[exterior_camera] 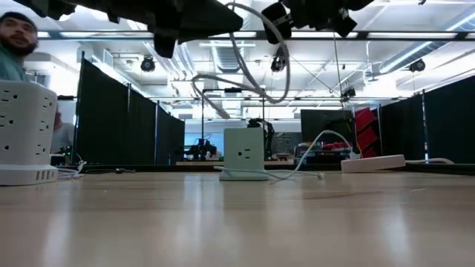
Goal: Insert USB
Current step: Insert the right white charger cable into the center white outlet extension
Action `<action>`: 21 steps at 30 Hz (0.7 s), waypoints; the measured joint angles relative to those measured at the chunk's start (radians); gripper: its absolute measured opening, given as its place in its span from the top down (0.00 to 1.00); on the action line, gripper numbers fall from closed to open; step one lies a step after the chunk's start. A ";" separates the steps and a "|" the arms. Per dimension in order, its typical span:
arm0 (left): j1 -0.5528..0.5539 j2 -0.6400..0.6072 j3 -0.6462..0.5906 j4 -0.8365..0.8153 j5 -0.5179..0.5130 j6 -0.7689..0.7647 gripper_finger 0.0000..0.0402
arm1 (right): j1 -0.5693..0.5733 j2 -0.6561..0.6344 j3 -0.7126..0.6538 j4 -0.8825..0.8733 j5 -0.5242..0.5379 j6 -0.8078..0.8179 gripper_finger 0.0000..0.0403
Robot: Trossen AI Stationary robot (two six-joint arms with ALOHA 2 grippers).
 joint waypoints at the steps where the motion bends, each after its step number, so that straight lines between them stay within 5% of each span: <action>1: 0.000 0.000 0.000 0.006 0.000 0.004 0.94 | -0.003 0.000 -0.003 0.003 -0.042 -0.006 0.97; 6: -0.001 -0.001 0.000 0.025 0.000 0.024 0.94 | -0.001 -0.005 -0.011 0.033 -0.253 -0.064 0.97; 13: -0.002 -0.001 0.000 0.016 0.001 0.025 0.94 | -0.002 -0.011 -0.001 0.103 -0.241 0.001 0.97; 21: -0.002 -0.001 0.000 -0.015 0.003 0.020 0.94 | -0.011 -0.013 0.001 0.335 0.020 0.274 0.97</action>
